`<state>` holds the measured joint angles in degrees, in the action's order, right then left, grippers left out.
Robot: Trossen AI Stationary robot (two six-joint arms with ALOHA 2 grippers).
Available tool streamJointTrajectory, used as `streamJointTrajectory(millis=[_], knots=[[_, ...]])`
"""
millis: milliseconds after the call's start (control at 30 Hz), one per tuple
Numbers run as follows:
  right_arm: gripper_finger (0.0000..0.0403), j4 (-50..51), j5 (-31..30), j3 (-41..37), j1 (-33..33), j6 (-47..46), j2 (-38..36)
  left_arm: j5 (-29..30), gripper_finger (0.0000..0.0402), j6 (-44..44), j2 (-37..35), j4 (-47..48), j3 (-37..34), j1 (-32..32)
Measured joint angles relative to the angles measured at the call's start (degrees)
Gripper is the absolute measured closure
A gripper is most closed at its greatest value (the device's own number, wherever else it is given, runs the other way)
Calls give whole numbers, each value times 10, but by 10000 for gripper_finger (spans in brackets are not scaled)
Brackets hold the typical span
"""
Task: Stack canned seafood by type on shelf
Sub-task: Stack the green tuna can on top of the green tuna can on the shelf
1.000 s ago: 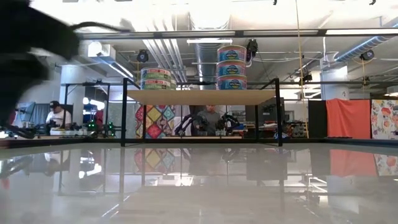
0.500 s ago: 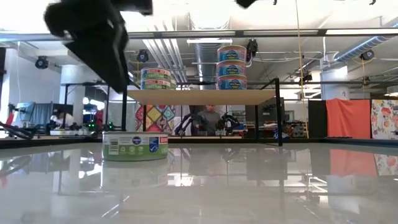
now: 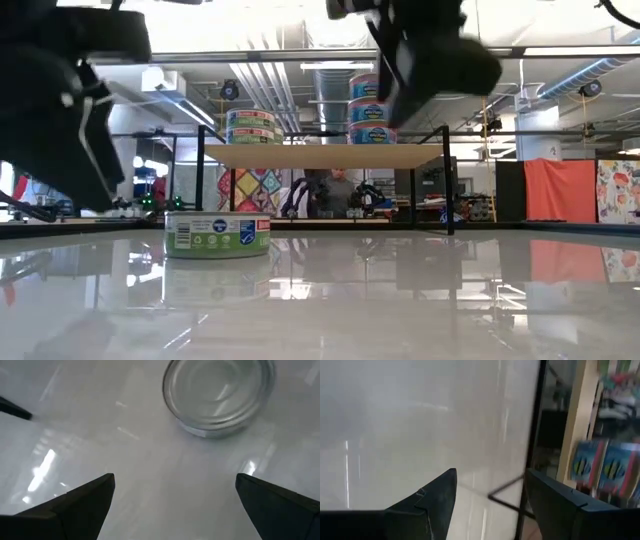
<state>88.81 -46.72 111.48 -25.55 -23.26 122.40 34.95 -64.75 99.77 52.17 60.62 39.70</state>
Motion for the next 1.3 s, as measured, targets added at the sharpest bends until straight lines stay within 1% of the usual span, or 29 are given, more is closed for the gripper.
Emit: streamJointTrajectory(millis=[67,100,200,267,367,467,567,633,733,833,900,1000,1133,1233,1300], knots=[[177,-34,0,-67,15,-6,-38,20,2,-18,0,-27,-15,1],[177,-64,1,-105,21,-5,-63,39,2,-30,0,-40,-19,0],[177,-186,7,-221,37,7,-143,104,2,-48,0,-69,-21,-1],[177,-286,31,-295,50,18,-197,125,2,-44,0,-76,-22,-2],[177,-455,90,-405,66,47,-266,131,2,-43,0,-76,-23,-2],[177,-638,144,-500,76,87,-314,108,2,-58,0,-78,-23,3],[177,-804,177,-577,88,132,-329,98,2,-92,5,-105,-24,17],[177,-879,189,-612,98,160,-324,105,2,-99,19,-149,-26,28],[177,-953,211,-636,114,174,-308,108,2,-95,47,-199,-26,35],[177,-996,257,-638,131,178,-281,109,2,-115,79,-207,-20,36],[177,-1009,272,-633,143,184,-261,108,2,-127,98,-208,-14,36],[177,-1028,276,-617,157,182,-235,107,2,-129,118,-208,-5,28],[177,-1047,277,-594,165,166,-198,106,2,-123,123,-203,-2,15],[177,-1084,272,-570,168,162,-160,103,2,-133,118,-165,-2,4],[177,-1094,269,-548,171,147,-129,86,2,-144,112,-131,-2,-5]])
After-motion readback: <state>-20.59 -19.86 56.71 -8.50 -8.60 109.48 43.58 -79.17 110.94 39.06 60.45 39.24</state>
